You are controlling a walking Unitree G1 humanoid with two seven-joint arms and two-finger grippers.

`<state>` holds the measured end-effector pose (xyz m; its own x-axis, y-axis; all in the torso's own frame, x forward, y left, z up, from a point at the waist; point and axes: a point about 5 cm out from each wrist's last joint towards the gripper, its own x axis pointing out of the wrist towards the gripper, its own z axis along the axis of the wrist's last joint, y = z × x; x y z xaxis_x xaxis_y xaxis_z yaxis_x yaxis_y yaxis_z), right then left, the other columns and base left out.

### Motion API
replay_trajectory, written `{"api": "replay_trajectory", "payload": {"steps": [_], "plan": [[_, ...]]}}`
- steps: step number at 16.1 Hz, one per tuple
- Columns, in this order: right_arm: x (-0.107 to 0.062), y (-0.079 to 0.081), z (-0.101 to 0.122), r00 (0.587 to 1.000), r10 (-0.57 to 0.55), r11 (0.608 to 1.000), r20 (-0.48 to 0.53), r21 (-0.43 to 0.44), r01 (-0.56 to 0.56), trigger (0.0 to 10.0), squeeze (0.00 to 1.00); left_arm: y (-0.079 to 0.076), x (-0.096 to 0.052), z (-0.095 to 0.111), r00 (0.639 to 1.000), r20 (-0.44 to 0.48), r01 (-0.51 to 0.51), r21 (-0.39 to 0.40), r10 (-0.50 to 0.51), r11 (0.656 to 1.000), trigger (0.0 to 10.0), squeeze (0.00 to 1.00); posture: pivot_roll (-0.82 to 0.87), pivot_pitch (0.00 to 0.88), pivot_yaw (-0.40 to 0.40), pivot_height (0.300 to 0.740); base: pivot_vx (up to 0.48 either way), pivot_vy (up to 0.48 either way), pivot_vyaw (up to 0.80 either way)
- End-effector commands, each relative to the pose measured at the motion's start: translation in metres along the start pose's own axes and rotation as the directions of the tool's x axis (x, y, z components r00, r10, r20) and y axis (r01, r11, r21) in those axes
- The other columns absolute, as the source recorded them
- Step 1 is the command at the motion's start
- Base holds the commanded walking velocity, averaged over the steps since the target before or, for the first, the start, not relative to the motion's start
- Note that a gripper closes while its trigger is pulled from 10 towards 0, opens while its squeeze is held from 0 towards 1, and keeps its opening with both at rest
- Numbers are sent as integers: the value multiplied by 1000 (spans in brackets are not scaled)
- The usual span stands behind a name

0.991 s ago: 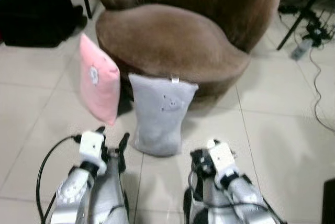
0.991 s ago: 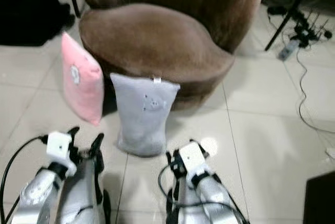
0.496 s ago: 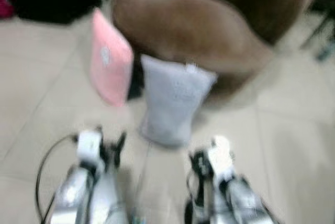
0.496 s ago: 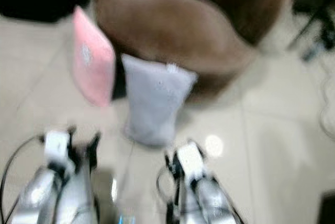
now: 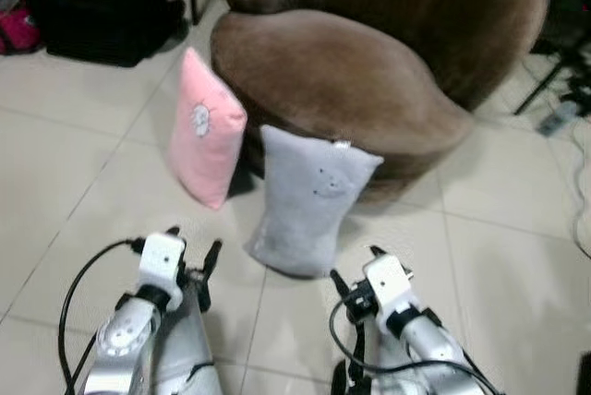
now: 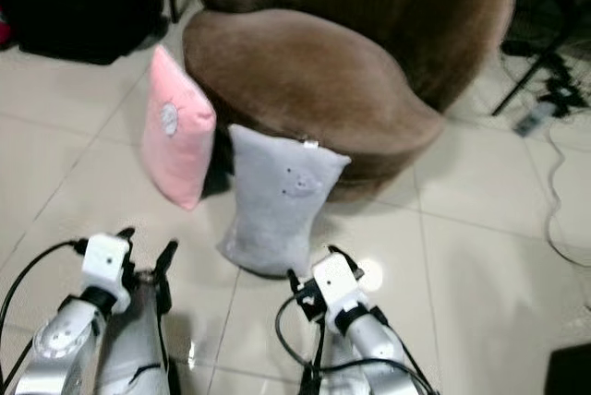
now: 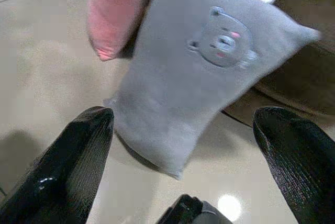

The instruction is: Move the pillow to the sofa from floor

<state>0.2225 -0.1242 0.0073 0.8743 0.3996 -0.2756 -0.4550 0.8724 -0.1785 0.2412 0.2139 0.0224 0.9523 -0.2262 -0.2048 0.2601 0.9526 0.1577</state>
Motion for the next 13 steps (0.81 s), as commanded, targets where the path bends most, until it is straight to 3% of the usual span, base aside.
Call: {"api": "replay_trajectory", "payload": {"steps": [1, 6, 9, 13], "plan": [[-5, -9, -3, 1000, -24, 1000, -6, 4, 24, 10000, 0, -12, 8, 4, 999, 5, 42, 9, -42, 999, 10000, 0, 53, 182, -105, 437, 469, 0, 0], [-4, 3, -4, 1000, 11, 1000, -11, 22, -11, 10000, 0, -15, 13, 5, 998, -4, 60, 16, -60, 998, 10000, 0, 53, 182, -104, 437, 467, 0, 0], [-6, 5, -6, 1000, 13, 999, -25, 30, -12, 10000, 0, -17, 12, -1, 998, -34, 61, 2, -61, 998, 10000, 0, 53, 184, -104, 437, 117, 405, 0], [-5, 9, 4, 1000, 25, 999, -10, 28, -25, 10000, 0, -17, 12, -1, 998, -23, 63, 12, -62, 998, 10000, 0, 58, 186, -105, 437, 456, 0, 0]]}}
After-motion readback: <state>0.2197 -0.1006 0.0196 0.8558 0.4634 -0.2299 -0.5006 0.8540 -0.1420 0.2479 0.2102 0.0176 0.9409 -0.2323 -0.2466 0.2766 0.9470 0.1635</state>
